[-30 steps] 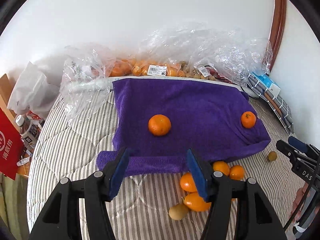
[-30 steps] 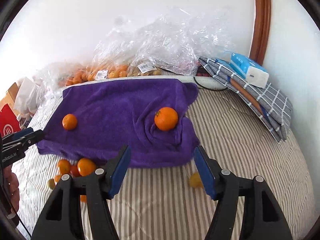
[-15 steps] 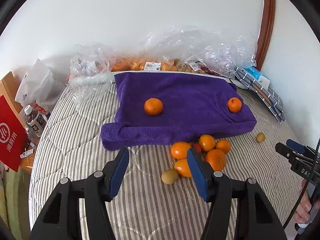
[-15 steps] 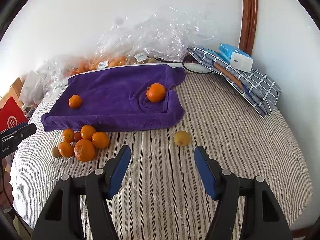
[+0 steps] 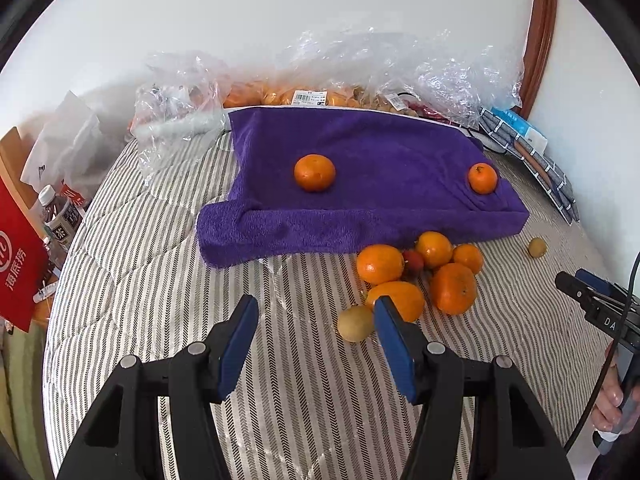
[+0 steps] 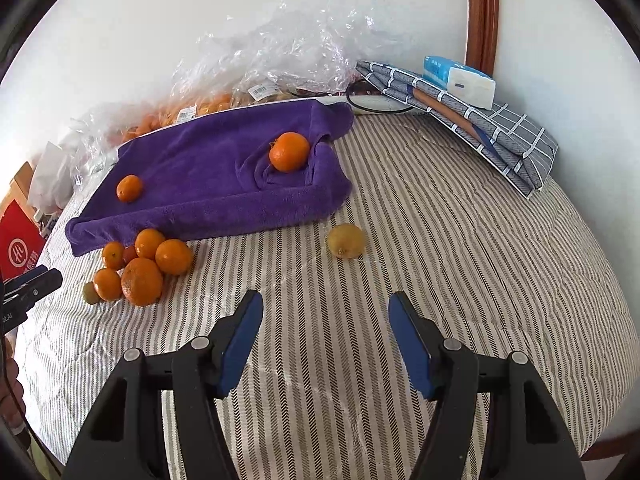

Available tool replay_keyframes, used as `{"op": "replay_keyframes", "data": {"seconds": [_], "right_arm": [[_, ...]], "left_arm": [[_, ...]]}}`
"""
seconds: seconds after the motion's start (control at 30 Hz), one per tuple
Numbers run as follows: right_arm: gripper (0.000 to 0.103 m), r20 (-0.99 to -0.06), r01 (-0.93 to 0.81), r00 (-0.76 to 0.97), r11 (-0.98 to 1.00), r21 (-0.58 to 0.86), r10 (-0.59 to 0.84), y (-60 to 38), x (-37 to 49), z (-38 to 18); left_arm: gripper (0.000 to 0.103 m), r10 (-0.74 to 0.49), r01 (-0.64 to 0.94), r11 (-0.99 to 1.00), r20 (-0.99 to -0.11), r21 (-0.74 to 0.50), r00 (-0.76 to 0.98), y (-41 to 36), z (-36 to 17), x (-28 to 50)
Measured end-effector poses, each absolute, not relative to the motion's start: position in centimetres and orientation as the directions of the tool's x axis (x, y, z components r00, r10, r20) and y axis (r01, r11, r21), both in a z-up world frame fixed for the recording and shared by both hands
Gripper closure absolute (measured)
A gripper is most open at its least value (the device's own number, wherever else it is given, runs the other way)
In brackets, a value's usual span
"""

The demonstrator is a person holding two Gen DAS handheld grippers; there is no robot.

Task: Organize fruits
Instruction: 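Move the right gripper back to the small yellow fruit and close on it, then lift the yellow fruit with the right gripper and carry it onto the towel beside the orange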

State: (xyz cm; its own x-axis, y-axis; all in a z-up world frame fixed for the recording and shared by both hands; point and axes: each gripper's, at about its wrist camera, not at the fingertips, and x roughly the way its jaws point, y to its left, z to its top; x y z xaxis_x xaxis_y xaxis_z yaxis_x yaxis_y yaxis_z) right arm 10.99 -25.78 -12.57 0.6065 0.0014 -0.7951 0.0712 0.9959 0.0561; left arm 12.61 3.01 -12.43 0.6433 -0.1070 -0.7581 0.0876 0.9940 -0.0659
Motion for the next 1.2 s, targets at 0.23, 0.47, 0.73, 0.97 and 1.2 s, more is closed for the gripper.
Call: {"op": "replay_keyframes", "data": {"seconds": [0.23,0.47,0.73,0.97,1.2], "right_arm": [[0.038,-0.819,0.103,0.573,0.993,0.059,-0.011,-27.1,13.1,-15.0],[0.038,-0.816,0.119,0.577,0.992,0.035,-0.041,-27.3,14.5,-16.2],[0.056,-0.804,0.118,0.592,0.993,0.028,-0.047,-26.6,17.2,-16.1],[0.075,-0.792,0.078,0.608,0.997,-0.015,-0.060,-25.3,16.7,-15.8],[0.075,-0.785,0.070,0.619,0.997,0.017,-0.030,-25.2,13.9,-15.1]], "left_arm": [[0.045,-0.115,0.089,0.993,-0.781,-0.076,0.614,3.8,-14.2,14.3],[0.045,-0.140,0.066,0.990,-0.795,-0.125,0.590,5.2,-15.5,15.8],[0.045,-0.160,0.057,0.986,-0.791,-0.156,0.591,5.8,-15.5,17.2],[0.045,-0.224,0.103,0.974,-0.780,-0.202,0.584,5.8,-15.3,16.4],[0.045,-0.261,0.176,0.965,-0.782,-0.195,0.567,4.1,-15.5,14.7]]}}
